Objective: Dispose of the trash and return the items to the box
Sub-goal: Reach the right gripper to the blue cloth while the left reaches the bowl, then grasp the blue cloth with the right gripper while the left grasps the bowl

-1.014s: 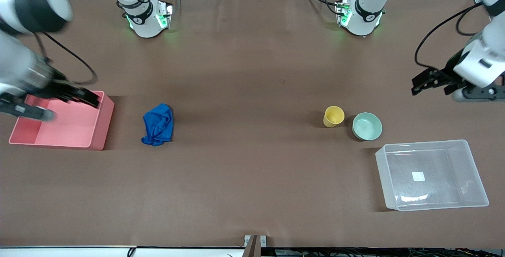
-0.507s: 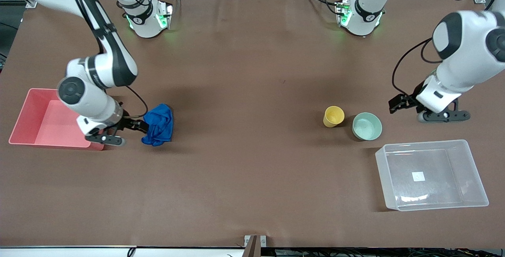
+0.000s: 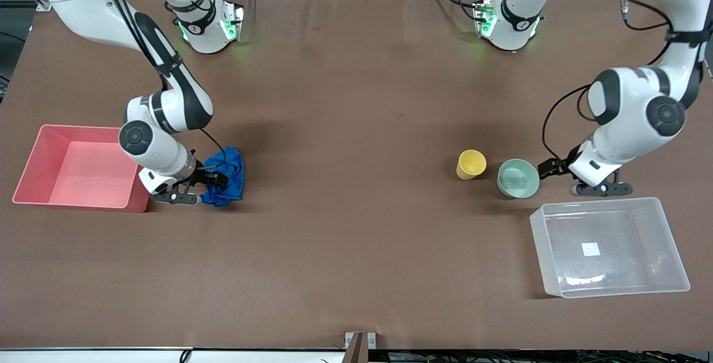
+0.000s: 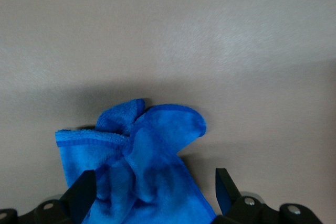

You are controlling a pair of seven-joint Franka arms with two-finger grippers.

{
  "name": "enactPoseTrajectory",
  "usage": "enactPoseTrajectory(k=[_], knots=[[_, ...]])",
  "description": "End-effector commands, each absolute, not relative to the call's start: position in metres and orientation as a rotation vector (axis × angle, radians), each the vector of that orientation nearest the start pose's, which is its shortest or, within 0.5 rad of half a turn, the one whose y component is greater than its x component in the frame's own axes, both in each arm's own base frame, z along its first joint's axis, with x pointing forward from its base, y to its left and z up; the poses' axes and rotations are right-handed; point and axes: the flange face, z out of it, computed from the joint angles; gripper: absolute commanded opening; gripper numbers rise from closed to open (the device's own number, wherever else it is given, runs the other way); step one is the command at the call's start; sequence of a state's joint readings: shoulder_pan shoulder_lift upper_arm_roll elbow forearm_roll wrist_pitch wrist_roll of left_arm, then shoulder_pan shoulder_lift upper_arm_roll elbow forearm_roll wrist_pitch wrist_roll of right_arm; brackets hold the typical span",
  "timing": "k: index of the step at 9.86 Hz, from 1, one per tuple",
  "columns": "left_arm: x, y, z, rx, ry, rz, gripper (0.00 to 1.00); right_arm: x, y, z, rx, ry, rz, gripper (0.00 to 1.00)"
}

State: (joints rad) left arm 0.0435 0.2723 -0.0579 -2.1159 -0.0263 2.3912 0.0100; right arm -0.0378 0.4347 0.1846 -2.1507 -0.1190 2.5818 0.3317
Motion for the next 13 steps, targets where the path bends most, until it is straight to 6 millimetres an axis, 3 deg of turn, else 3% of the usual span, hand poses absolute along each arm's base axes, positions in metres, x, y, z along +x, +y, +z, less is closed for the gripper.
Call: enactPoseTrajectory(k=[1, 2, 3, 4, 5, 7, 8, 9, 10, 12, 13], knots=[[0.561, -0.009, 0.232, -3.178, 0.020, 0.019, 0.97, 0.553, 0.089, 0.187, -3.124, 0.150, -0.010, 0.97], [0.558, -0.009, 0.214, -3.179, 0.018, 0.028, 0.97, 0.552, 0.090, 0.181, -3.141, 0.105, -0.004, 0.76], [0.558, -0.010, 0.202, -3.180, 0.021, 0.033, 0.97, 0.552, 0.088, 0.181, -3.155, 0.077, -0.010, 0.38], [0.558, -0.010, 0.192, -3.181, 0.019, 0.021, 0.95, 0.552, 0.087, 0.181, -3.154, 0.113, -0.008, 0.13], [0.557, -0.011, 0.186, -3.182, 0.021, 0.023, 0.87, 0.552, 0.091, 0.180, -3.148, 0.204, -0.009, 0.01], [0.555, -0.016, 0.182, -3.185, 0.006, 0.036, 0.48, 0.555, 0.097, 0.187, -3.152, 0.205, -0.011, 0.01], [0.555, -0.016, 0.181, -3.185, 0.008, 0.039, 0.34, 0.558, 0.096, 0.198, -3.163, 0.202, 0.002, 0.01], [0.555, -0.016, 0.181, -3.185, 0.013, 0.039, 0.25, 0.565, 0.095, 0.222, -3.194, 0.213, 0.064, 0.01], [0.554, -0.016, 0.180, -3.185, 0.030, 0.043, 0.15, 0.577, 0.097, 0.258, -3.229, 0.220, 0.149, 0.01], [0.554, -0.018, 0.180, -3.185, 0.035, 0.043, 0.12, 0.597, 0.090, 0.337, -3.253, 0.230, 0.262, 0.01], [0.554, -0.019, 0.181, -3.184, 0.039, 0.041, 0.02, 0.604, 0.073, 0.379, -3.215, 0.188, 0.330, 0.01]])
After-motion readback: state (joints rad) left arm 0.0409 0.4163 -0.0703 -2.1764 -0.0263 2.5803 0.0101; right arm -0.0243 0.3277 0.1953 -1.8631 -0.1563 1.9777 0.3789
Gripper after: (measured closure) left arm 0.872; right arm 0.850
